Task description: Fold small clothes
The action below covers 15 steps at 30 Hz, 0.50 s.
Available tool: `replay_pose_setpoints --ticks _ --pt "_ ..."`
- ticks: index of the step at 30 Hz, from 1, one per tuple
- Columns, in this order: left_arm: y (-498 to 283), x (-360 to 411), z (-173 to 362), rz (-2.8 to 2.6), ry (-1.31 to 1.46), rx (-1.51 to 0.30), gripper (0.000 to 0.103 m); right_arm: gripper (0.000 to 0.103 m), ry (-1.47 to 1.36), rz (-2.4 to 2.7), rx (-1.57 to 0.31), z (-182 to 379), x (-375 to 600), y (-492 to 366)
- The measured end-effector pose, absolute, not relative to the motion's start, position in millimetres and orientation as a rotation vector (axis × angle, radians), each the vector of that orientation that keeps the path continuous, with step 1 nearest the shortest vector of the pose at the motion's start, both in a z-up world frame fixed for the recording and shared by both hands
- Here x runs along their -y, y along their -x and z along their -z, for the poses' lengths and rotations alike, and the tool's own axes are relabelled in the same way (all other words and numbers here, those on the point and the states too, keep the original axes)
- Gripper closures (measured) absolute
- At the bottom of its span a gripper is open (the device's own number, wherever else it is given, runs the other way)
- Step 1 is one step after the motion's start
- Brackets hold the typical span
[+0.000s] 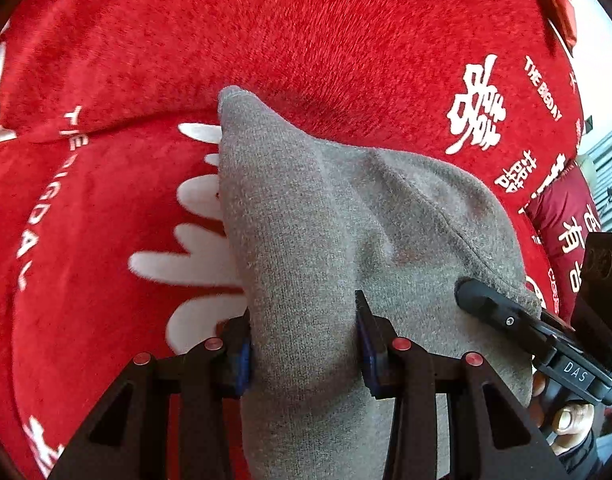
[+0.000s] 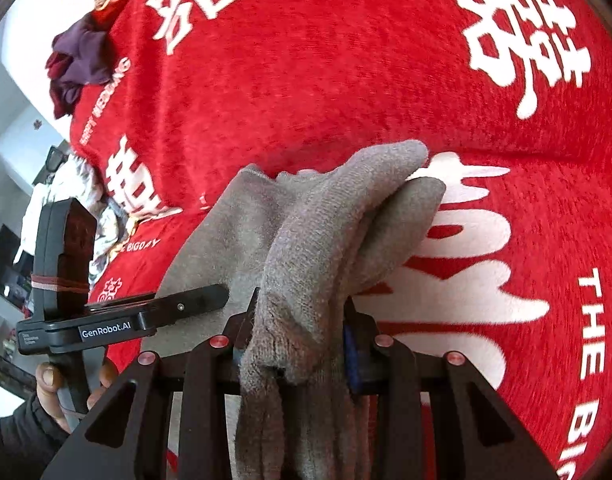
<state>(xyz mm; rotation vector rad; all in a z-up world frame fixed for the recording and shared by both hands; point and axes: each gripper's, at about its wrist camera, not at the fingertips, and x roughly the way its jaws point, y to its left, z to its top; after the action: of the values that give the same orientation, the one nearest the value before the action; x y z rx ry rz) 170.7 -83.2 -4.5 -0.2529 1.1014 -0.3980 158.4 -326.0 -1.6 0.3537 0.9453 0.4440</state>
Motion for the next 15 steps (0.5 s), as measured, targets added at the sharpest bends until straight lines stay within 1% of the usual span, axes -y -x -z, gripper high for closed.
replay_pose_setpoints --ticks 5,9,15 --pt "-126.4 68.7 -0.6 0.396 0.215 -1.083 0.06 0.067 -0.343 -0.453 -0.935 -9.6 306.6 -120.6" --pt "-92.5 64.5 6.7 0.389 0.175 -1.078 0.06 0.067 -0.289 -0.456 -0.934 -11.4 290.0 -85.3" --pt "-58.0 57.3 39.6 0.365 0.157 -1.111 0.06 0.067 -0.262 -0.45 -0.977 17.1 275.0 -45.7"
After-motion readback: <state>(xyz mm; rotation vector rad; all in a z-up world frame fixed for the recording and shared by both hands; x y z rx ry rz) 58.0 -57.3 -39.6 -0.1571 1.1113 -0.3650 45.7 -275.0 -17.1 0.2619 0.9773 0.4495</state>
